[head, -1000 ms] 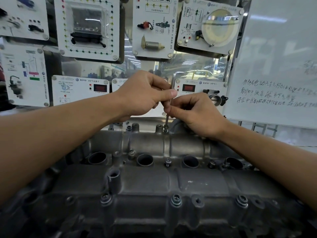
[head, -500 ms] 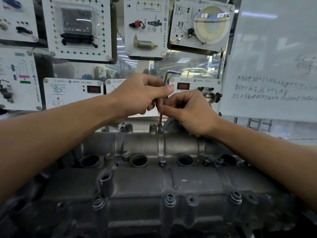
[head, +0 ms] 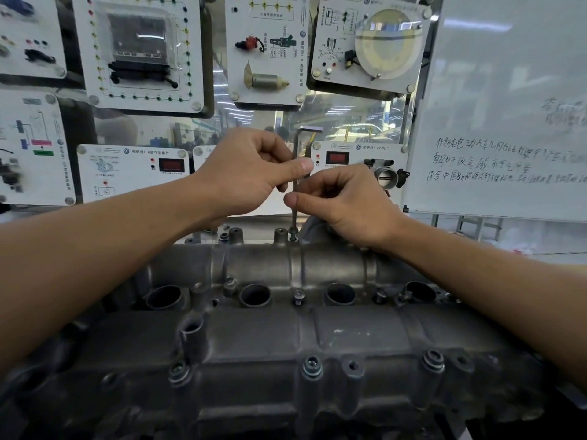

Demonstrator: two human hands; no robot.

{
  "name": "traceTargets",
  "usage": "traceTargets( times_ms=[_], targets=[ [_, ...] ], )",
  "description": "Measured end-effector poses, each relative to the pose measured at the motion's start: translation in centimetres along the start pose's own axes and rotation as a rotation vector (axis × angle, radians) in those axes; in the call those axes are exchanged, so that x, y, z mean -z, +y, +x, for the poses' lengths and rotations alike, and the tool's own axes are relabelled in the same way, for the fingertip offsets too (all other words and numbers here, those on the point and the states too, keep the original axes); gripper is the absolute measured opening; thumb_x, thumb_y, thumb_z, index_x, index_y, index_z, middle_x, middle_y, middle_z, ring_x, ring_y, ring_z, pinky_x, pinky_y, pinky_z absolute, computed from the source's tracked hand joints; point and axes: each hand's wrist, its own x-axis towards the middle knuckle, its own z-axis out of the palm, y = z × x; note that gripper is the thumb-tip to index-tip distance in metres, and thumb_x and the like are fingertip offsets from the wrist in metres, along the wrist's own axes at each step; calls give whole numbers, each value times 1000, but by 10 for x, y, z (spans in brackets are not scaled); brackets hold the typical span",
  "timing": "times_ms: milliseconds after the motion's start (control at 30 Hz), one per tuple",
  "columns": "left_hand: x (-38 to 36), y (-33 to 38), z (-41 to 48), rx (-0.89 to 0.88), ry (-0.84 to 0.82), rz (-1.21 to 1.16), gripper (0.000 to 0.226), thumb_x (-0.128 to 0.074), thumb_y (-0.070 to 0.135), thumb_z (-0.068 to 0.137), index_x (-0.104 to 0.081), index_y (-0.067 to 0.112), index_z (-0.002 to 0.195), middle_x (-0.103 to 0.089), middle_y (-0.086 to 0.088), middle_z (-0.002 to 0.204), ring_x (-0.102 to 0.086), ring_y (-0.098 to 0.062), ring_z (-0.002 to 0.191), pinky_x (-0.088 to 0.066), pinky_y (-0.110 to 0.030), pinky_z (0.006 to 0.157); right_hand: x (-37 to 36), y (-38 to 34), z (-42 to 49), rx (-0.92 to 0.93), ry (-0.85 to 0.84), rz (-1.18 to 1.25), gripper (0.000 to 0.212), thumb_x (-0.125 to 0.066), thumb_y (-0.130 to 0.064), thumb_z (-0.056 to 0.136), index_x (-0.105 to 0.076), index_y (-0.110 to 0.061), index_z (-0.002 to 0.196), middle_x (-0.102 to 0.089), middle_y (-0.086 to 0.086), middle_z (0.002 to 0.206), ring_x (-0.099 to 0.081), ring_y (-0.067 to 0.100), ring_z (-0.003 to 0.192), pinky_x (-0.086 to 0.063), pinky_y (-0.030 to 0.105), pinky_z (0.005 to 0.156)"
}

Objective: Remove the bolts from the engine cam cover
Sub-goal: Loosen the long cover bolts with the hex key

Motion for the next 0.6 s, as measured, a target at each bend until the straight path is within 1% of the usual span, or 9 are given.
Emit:
traceTargets(
  times_ms=[67, 167, 233, 333, 367, 433, 500, 567, 600],
  targets=[
    [0, -1, 1, -4, 22, 22, 26, -80, 31, 78, -64, 13, 69, -58, 7, 49, -48, -4, 45, -41, -14, 47, -1, 0, 1, 1, 15, -3, 8, -80, -14, 80, -76, -8, 78, -71, 23, 74, -54, 12, 60, -44, 17, 57],
    [-2, -2, 1, 3, 34, 32, 29, -81, 33, 77, -61, 15, 67, -53, 11, 44, -46, -4, 45, -43, -17, 48, -2, 0, 2, 1, 29, -6, 8, -79, -13, 82, -75, -12, 74, -70, 27, 80, -55, 18, 64, -47, 24, 59],
    [-2, 0, 2, 34, 17, 10, 27, -79, 34, 79, -62, 15, 72, -54, 12, 46, -44, -3, 43, -39, -16, 45, -1, 0, 3, -1, 8, -32, 12, -76, -11, 85, -73, -14, 73, -71, 21, 76, -55, 18, 66, -48, 29, 62],
    [2, 8, 3, 96, -103, -33, 14, -69, 25, 90, -69, 11, 89, -57, 7, 54, -43, -7, 48, -33, -17, 42, 1, 4, 5, -11, -22, -46, 16, -72, -10, 89, -72, -14, 73, -66, 3, 68, -52, 8, 63, -43, 19, 60],
    [4, 10, 3, 95, -137, -49, 10, -65, 19, 93, -71, 11, 94, -58, 6, 56, -42, -9, 50, -32, -17, 42, 1, 4, 5, -21, -27, -46, 14, -71, -10, 89, -74, -10, 76, -66, 1, 69, -52, 6, 63, -43, 16, 60],
    [6, 11, 3, 66, -154, -51, 13, -60, 12, 95, -73, 10, 97, -58, 5, 56, -41, -9, 51, -32, -15, 41, 1, 4, 5, -33, -27, -50, 11, -70, -10, 90, -76, -6, 81, -69, 2, 71, -56, 5, 67, -45, 15, 64],
    [7, 10, 1, 39, -135, -25, 13, -62, 13, 95, -73, 7, 96, -61, 6, 57, -41, -9, 51, -35, -14, 42, 1, 4, 5, -32, -20, -52, 13, -70, -12, 90, -76, -2, 84, -72, 14, 75, -57, 11, 70, -47, 23, 68],
    [6, 9, 0, 28, -111, -22, 12, -67, 18, 92, -72, 7, 93, -63, 6, 57, -44, -6, 47, -36, -12, 42, 1, 2, 4, -14, -15, -46, 18, -72, -14, 89, -75, 2, 83, -66, 33, 83, -50, 19, 68, -42, 31, 65],
    [5, 8, 1, 26, -93, -29, 13, -70, 19, 90, -71, 6, 91, -64, 5, 56, -46, -4, 44, -36, -12, 42, 0, 1, 3, -6, -12, -39, 18, -73, -16, 88, -75, 0, 80, -62, 38, 83, -46, 20, 67, -38, 32, 64]
  ],
)
